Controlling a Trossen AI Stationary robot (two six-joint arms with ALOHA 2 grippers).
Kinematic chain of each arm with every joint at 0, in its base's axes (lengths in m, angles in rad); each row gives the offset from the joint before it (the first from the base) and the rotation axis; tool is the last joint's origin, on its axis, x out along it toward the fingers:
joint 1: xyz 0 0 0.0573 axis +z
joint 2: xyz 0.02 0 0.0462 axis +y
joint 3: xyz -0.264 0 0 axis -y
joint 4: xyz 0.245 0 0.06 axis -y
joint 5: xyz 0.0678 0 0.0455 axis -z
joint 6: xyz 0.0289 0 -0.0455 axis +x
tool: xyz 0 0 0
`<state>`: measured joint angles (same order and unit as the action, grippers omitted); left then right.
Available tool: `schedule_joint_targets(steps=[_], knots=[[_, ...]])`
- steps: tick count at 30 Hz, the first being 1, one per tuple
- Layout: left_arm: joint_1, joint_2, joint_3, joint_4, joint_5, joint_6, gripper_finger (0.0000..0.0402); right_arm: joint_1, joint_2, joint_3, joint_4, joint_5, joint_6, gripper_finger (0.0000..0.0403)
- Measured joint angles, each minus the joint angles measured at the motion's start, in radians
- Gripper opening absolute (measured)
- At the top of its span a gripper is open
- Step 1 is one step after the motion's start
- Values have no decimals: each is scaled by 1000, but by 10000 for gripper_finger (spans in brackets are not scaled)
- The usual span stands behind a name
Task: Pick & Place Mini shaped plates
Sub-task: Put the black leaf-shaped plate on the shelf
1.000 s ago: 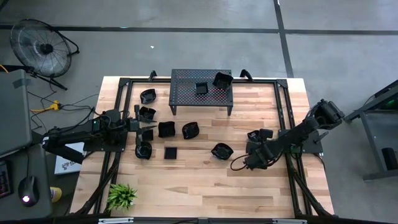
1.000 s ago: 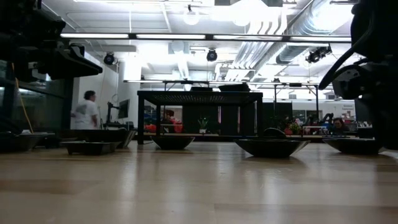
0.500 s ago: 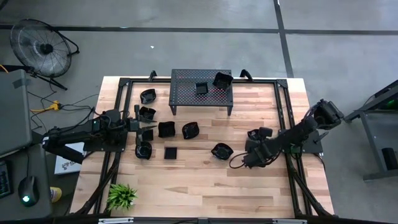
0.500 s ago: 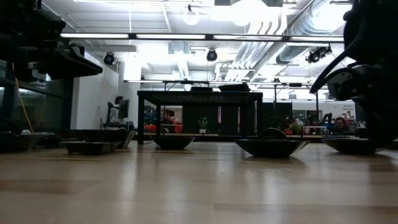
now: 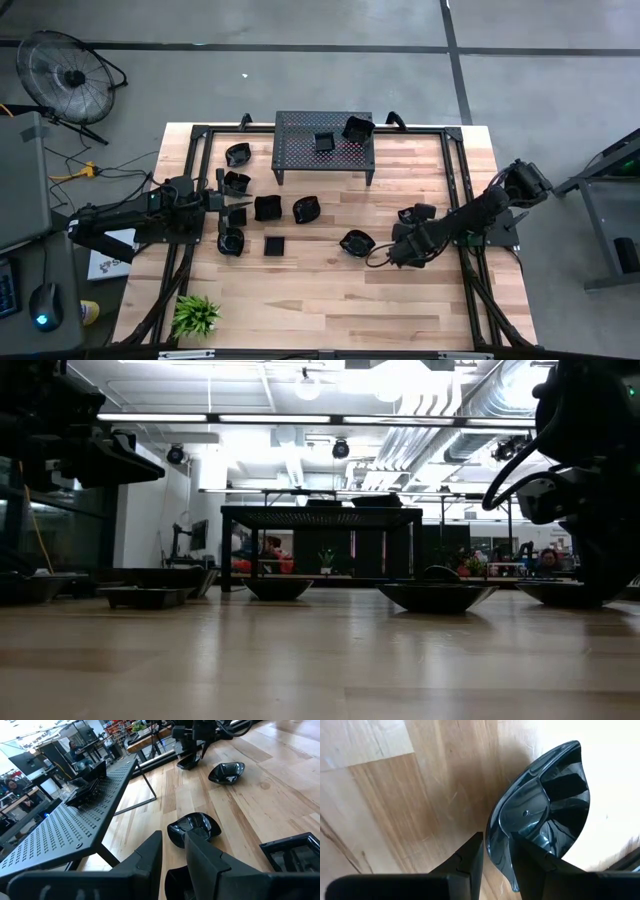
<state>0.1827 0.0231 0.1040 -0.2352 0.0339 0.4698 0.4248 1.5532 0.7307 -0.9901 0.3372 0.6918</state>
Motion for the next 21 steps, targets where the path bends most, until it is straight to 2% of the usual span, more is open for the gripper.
schedule_joint_targets(steps=[6, 15, 21], knots=[[0, 0, 0, 0, 0, 0, 80, 0, 0, 0, 15, -14, 4, 75], [0, 0, 0, 0, 0, 0, 80, 0, 0, 0, 17, -15, 5, 6], [0, 0, 0, 0, 0, 0, 80, 0, 0, 0, 19, -14, 7, 6]])
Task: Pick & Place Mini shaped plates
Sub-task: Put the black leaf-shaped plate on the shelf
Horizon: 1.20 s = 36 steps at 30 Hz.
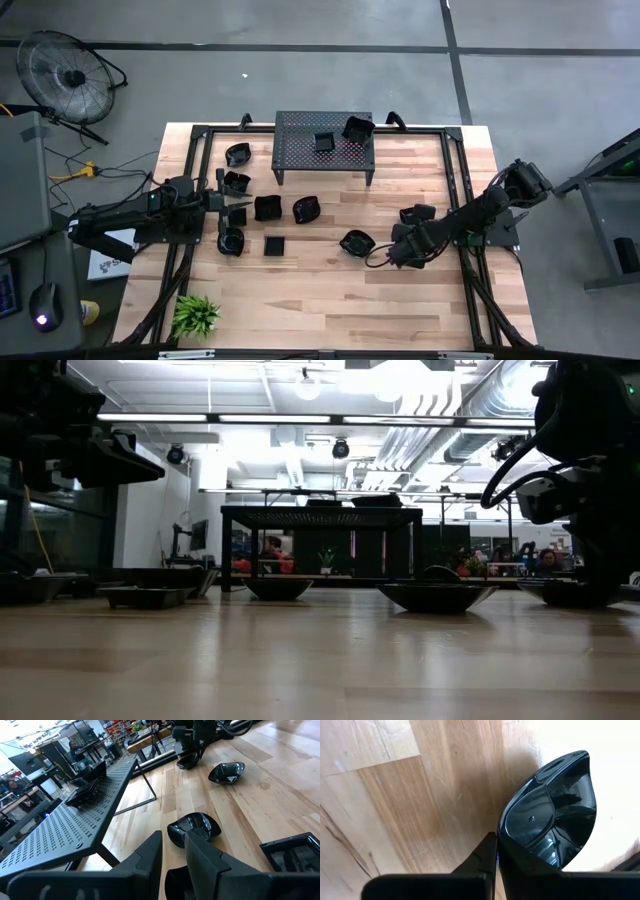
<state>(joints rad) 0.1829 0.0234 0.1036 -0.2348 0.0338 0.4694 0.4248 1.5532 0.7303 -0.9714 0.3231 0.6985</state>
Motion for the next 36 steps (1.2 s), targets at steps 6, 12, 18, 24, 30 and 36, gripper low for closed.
schedule_joint_targets(steps=[6, 12, 18, 24, 30, 36], knots=[[0, 0, 0, 0, 0, 0, 80, 0, 0, 4, 0, 9, 22, 2], [0, 0, 0, 0, 0, 0, 80, 13, 0, 65, -6, 79, 18, 1], [0, 0, 0, 0, 0, 0, 80, 40, 0, 157, -12, 143, -32, 1], [0, 0, 0, 0, 0, 0, 80, 77, 0, 204, -12, 146, -52, 1], [0, 0, 0, 0, 0, 0, 80, 124, 0, 205, 6, 142, -45, 0], [0, 0, 0, 0, 0, 0, 80, 148, 0, 205, 61, 138, -95, 0]])
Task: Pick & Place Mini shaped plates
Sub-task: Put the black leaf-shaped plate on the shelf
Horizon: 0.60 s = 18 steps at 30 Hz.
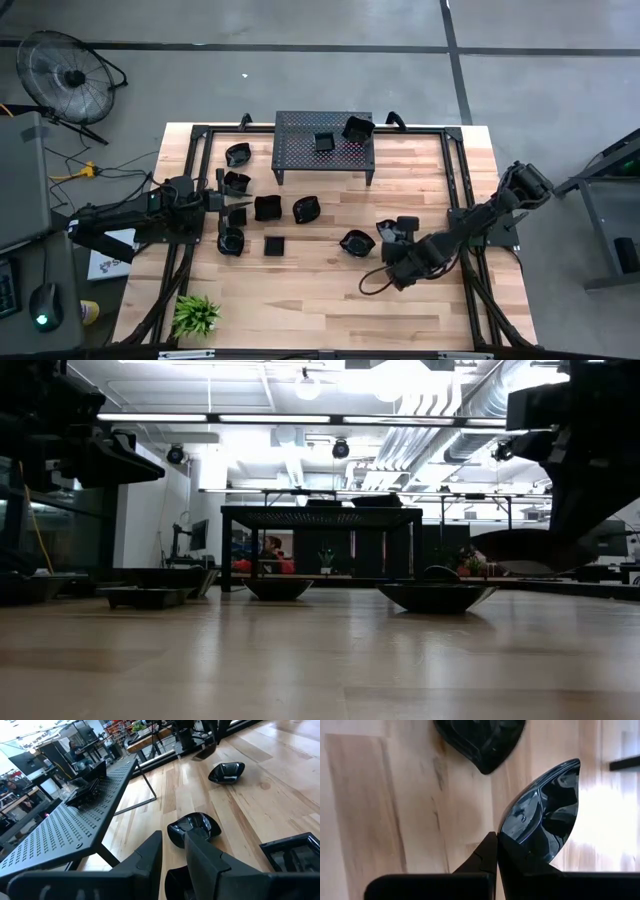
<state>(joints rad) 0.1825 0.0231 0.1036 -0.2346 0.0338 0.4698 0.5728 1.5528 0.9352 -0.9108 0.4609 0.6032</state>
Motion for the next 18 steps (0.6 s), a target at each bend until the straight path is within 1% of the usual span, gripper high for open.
schedule_joint_targets(steps=[7, 18], knots=[[0, 0, 0, 8, 0, 4, 80, 0, 0, 0, 15, -14, -56, 0], [0, 0, -1, 23, -7, 0, 80, -2, 0, 0, 57, 3, -156, 0]])
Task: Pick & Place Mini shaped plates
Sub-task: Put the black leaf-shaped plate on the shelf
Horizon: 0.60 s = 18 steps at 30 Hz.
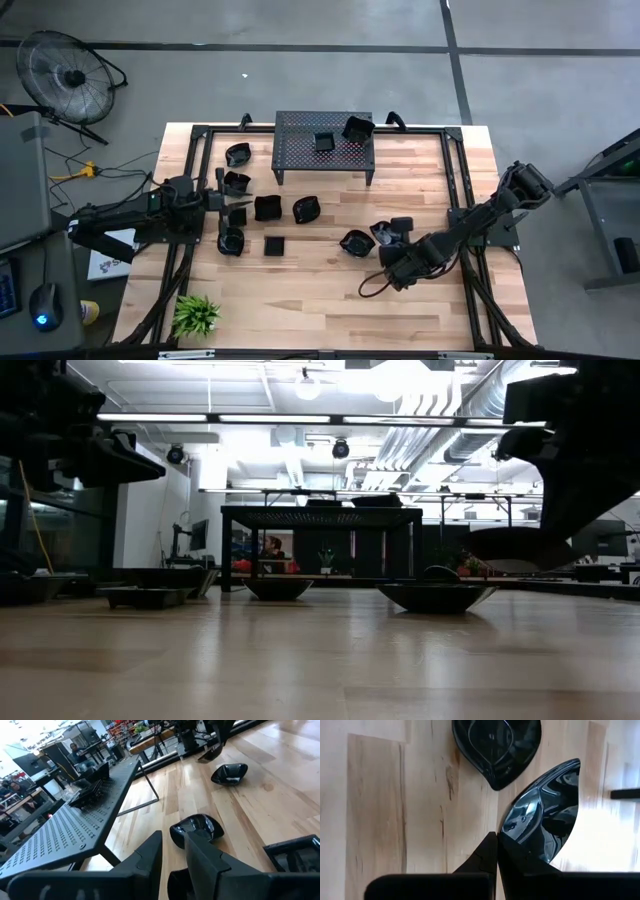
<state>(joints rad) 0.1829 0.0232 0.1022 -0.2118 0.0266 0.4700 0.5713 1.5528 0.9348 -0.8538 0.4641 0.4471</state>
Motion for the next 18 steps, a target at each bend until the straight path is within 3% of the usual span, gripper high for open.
schedule_joint_targets(steps=[5, 14, 18], knots=[[0, 1, -1, 63, 30, 40, 92, -6, 0, 8, 19, 3, -54, 0], [0, 88, 0, 198, 69, 110, 209, -28, 0, 107, 109, 84, -244, 0], [-1, 198, 0, 320, 137, 157, 230, -65, 0, 123, 220, 78, -401, 0]])
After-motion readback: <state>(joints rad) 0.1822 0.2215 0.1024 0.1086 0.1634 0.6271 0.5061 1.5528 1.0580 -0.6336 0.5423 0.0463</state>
